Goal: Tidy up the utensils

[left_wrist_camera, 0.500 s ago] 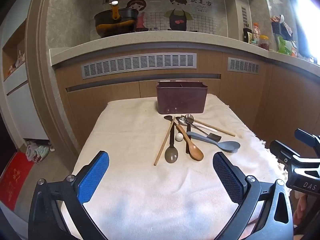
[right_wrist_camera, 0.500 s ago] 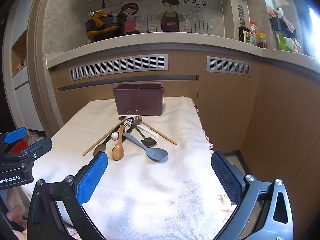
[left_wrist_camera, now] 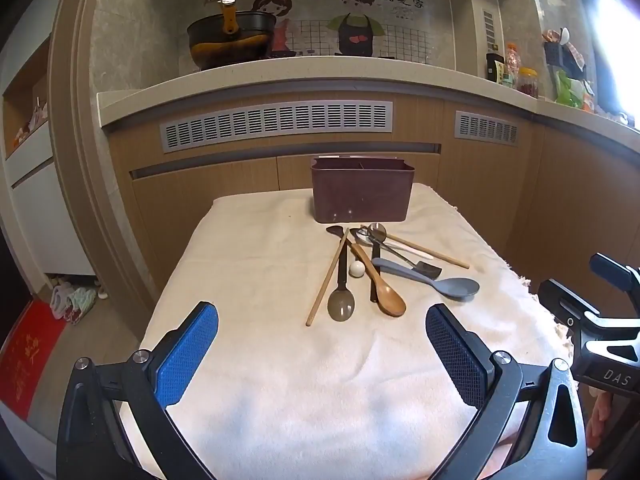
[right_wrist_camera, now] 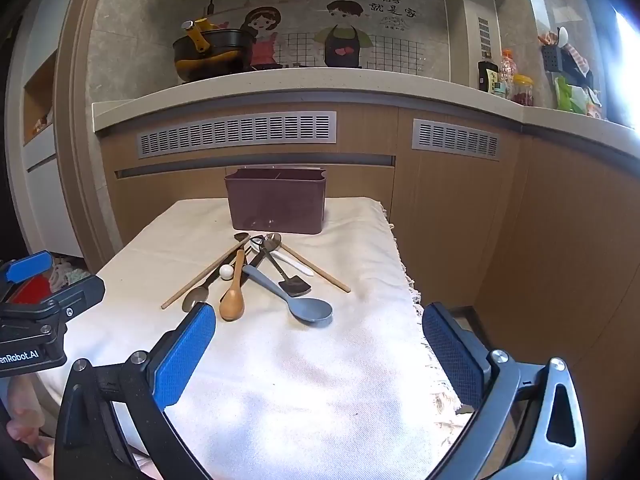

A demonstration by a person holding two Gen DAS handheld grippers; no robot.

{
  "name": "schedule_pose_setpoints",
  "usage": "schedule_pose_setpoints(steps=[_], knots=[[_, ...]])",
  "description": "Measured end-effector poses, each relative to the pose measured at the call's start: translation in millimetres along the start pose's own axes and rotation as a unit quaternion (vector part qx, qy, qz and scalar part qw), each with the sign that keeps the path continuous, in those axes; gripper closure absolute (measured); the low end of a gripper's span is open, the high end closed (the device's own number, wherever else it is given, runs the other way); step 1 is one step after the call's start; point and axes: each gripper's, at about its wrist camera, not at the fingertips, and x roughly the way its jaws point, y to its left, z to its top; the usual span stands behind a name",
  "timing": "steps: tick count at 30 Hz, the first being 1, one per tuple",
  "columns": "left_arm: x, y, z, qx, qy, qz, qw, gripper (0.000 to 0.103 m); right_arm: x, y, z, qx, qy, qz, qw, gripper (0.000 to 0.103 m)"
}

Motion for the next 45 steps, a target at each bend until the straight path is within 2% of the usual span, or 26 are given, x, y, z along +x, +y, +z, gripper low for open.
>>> schedule_pose_setpoints(steps=[5,45], knots=[[3.1,0.5,2.4,-0.002,0.005,-0.002,1.0,0.0,-0.3,-0.3,0.5,0.002,0.003,-0.01,1.0,0.0],[2.0,-1.3,1.3,-0.005,0.004,-0.001,1.0,0.0,3.5,-0.8,0.1,0.003,0.005,-0.006,1.0,0.0]])
